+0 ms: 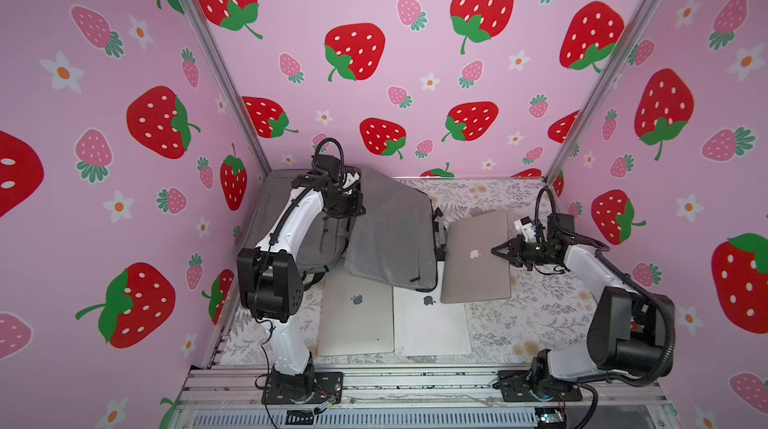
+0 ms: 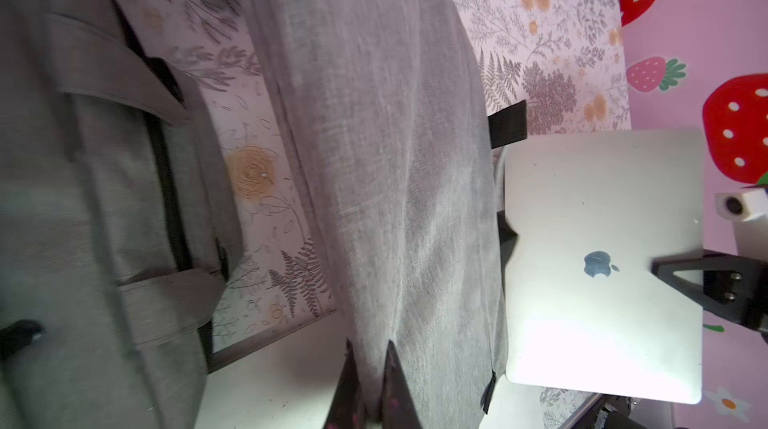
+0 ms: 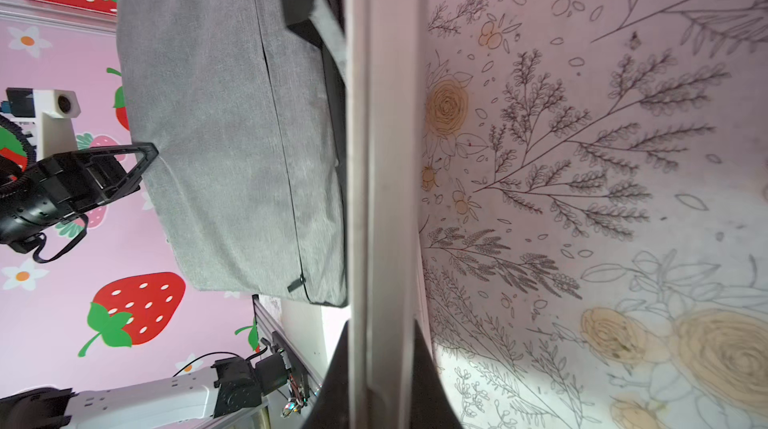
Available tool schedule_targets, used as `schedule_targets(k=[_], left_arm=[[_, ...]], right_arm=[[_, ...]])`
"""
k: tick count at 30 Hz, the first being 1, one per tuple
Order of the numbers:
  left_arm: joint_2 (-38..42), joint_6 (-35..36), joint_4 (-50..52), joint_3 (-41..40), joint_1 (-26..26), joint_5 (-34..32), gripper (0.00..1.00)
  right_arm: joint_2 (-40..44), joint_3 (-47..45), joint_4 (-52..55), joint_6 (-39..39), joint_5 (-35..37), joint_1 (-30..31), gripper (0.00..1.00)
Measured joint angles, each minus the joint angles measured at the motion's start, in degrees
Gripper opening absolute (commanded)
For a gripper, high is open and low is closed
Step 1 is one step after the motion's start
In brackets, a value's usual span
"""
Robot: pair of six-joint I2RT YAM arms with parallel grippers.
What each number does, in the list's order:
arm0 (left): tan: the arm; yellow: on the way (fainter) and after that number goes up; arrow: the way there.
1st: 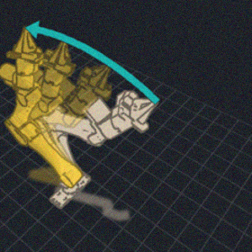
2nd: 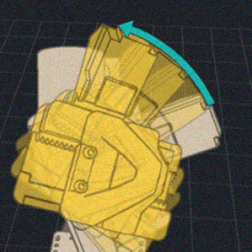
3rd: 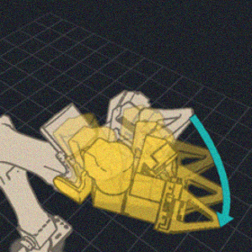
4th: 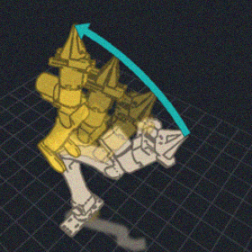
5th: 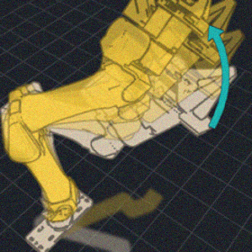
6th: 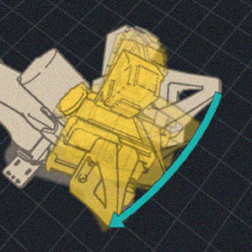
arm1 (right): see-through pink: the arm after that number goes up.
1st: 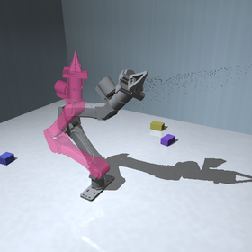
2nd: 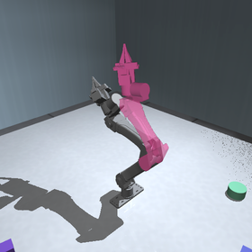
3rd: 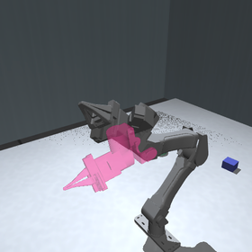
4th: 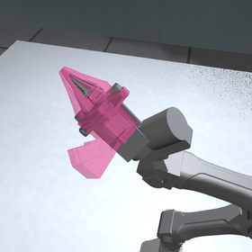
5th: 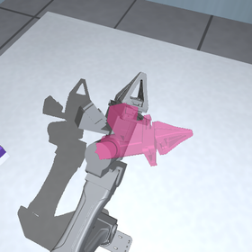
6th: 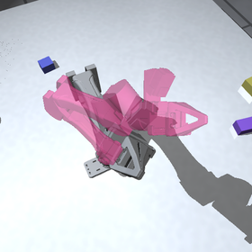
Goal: Open the zippered laptop bag and take out the laptop
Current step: Take out the laptop from the zippered laptop bag, then place the zippered laptop bag in the zippered laptop bag.
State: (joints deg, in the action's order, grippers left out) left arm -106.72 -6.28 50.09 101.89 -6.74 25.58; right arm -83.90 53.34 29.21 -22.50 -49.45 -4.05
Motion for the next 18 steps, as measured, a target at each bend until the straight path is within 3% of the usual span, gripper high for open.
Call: schedule_targets(k=[10,18], left_arm=[[-3.4,6.3,13.1,16.5,6.6,-4.4,0.00],[-6.3,9.1,18.0,18.7,12.9,-7.6,0.00]], right_arm=[[0.0,0.0,0.6,1.0,-0.1,-0.1,0.00],[0.0,0.0,0.6,1.2,-0.1,-0.1,0.00]])
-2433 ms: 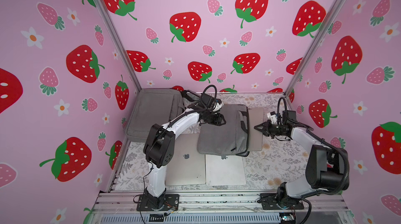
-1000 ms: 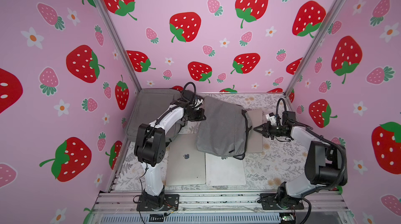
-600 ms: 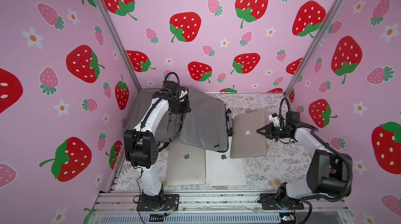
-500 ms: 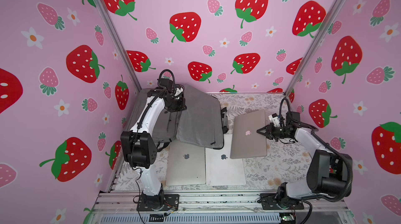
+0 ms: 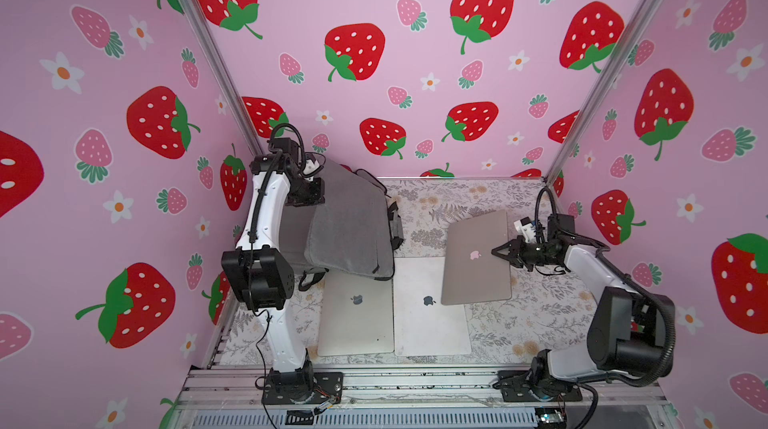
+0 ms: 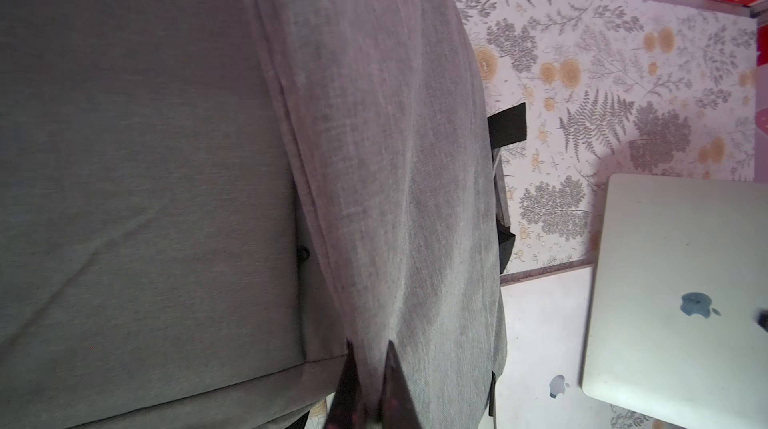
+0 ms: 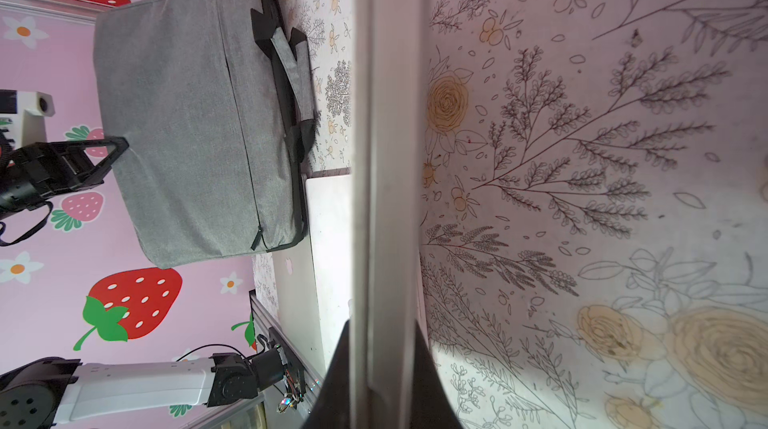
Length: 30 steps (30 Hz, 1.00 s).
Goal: Open the zippered laptop bag and take out the laptop
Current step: Place the zippered laptop bag in the zippered laptop bag.
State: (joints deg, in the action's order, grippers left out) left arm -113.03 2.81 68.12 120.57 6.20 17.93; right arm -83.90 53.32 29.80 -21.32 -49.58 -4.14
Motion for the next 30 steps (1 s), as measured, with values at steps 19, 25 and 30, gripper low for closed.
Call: schedule_targets(k=[19,25,30], left_arm=[[-7.1,2.0,-0.6,10.3,11.8,-1.8,0.00],[-10.2,3.1,-1.2,11.1,12.4,-11.0,0.04],[-14.3,4.1,-1.8,13.2,12.4,-18.5,0.04]], right_arm=[[-1.2,0.0,-1.5,-0.3,-0.8,0.7,0.00],[-1.8,0.0,-1.6,-0.3,-1.3,0.8,0.00],[-2.3,0.0,-1.9,-0.3,-1.7,1.3,0.00]])
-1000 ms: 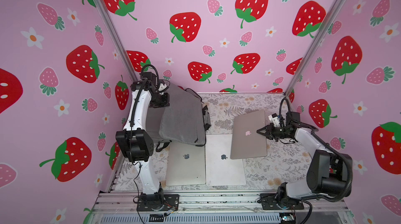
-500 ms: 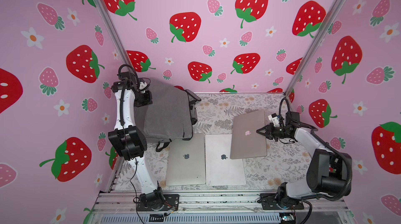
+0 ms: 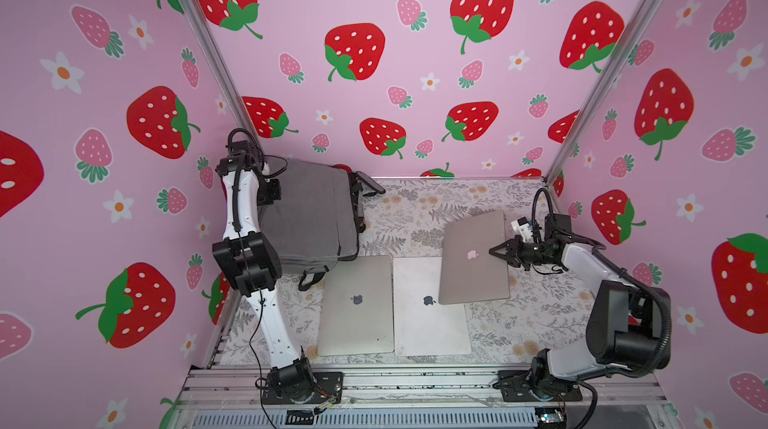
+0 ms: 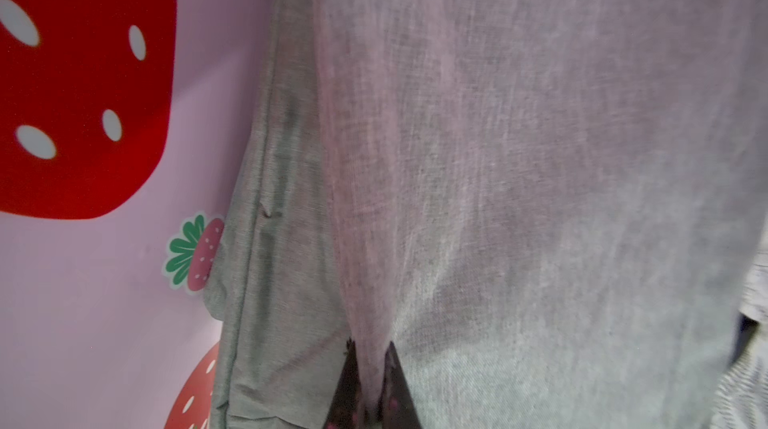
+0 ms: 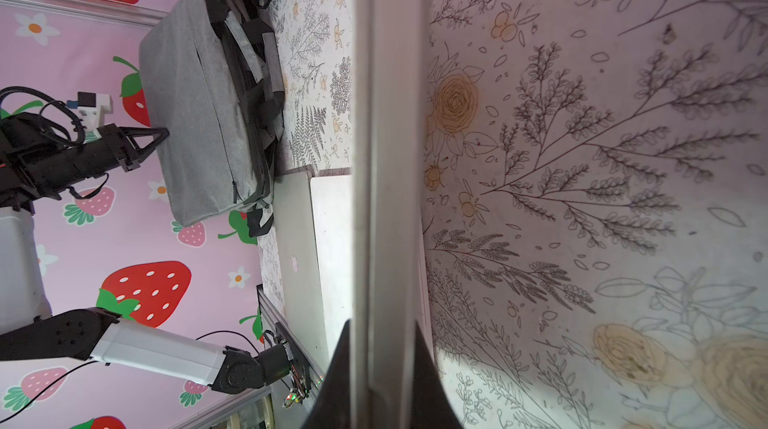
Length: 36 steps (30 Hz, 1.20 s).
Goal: Open the zippered laptop bag and take out the laptop
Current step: Place the zippered laptop bag in the zippered laptop bag.
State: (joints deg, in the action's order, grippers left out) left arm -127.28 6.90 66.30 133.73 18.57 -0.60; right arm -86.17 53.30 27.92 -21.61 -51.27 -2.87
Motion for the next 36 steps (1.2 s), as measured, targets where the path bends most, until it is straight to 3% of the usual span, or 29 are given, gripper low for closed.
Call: schedule_targets(k=[8,14,16,21,26,36], left_arm=[[-7.4,2.2,-0.4,5.4,-2.1,-12.2,0.22],[-8.9,2.4,-0.7,5.6,-3.2,-15.4,0.50],[-8.6,2.4,-0.7,5.7,-3.6,-14.6,0.55],[-4.7,1.9,-1.0,3.8,-6.3,-8.0,0.65],[6.1,-1.0,-2.9,-2.6,-10.4,2.8,0.69],[26.5,-13.8,-17.8,-33.0,-22.7,23.4,0.72]], right_arm=[[0.0,0.0,0.0,0.0,0.0,1.4,0.00],[0.0,0.0,-0.1,0.0,-0.3,2.2,0.00],[0.0,0.0,-0.2,0.0,-0.4,2.4,0.00],[0.0,0.0,-0.8,-0.3,-0.7,3.4,0.00],[0.0,-0.7,-2.7,-1.6,-1.4,4.2,0.00],[0.0,-1.6,-8.9,-5.7,-4.9,5.7,0.00]])
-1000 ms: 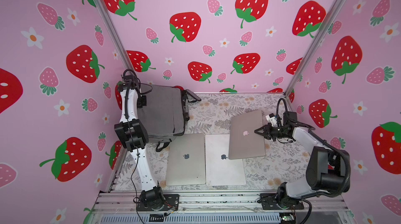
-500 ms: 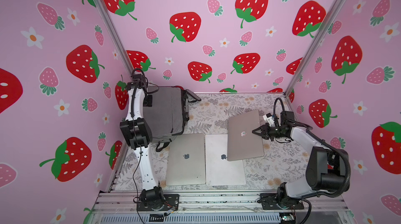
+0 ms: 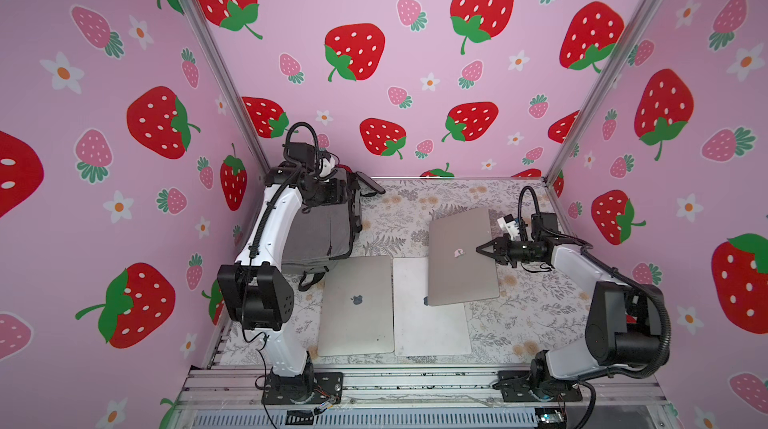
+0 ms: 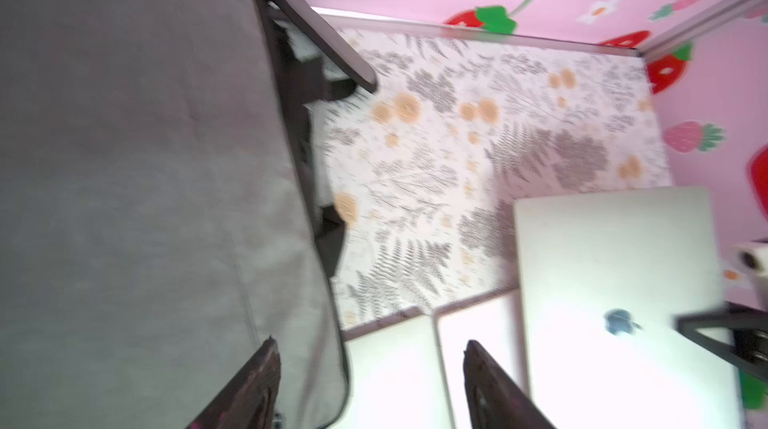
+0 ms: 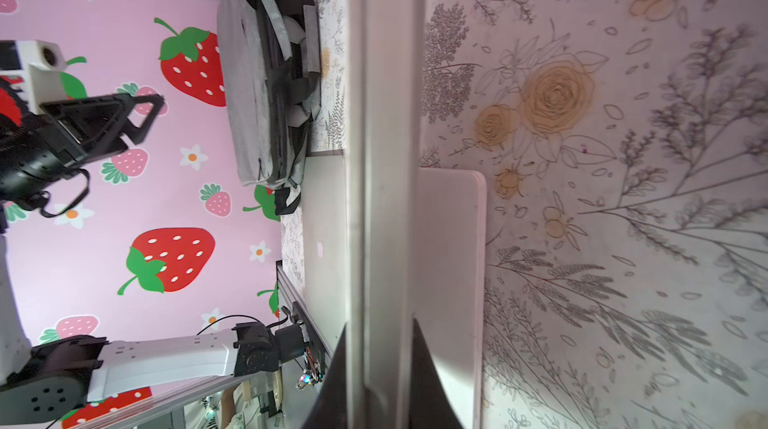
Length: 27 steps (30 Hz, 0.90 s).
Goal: Open the zippered laptop bag and take out the laptop
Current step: Place the laptop at the center of the board.
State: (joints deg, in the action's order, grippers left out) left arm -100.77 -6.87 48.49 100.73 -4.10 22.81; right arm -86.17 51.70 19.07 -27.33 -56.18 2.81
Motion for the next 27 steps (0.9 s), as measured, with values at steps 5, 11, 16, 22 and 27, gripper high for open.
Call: schedule_targets(k=[5,11,16,22,27], left_arm=[[2.9,-11.7,-14.4,-16.2,-7.2,8.2,0.72],[1.8,-24.1,-30.4,-24.8,-14.5,13.4,0.71],[-1.0,-32.4,-44.1,-26.7,-18.6,16.8,0.70],[-5.8,-38.5,-53.0,-27.7,-20.1,19.3,0.67],[-8.1,-41.2,-56.5,-27.8,-20.5,21.0,0.62]], right_arm=[[1.0,-1.6,-3.7,-3.3,-2.4,0.2,0.00],[3.8,-3.6,-8.9,-8.8,-5.2,0.5,0.00],[5.6,-4.9,-14.4,-13.9,-7.0,0.8,0.00],[6.9,-5.6,-19.0,-19.2,-8.7,0.8,0.00],[7.0,-5.6,-22.1,-22.6,-9.5,0.8,0.00]])
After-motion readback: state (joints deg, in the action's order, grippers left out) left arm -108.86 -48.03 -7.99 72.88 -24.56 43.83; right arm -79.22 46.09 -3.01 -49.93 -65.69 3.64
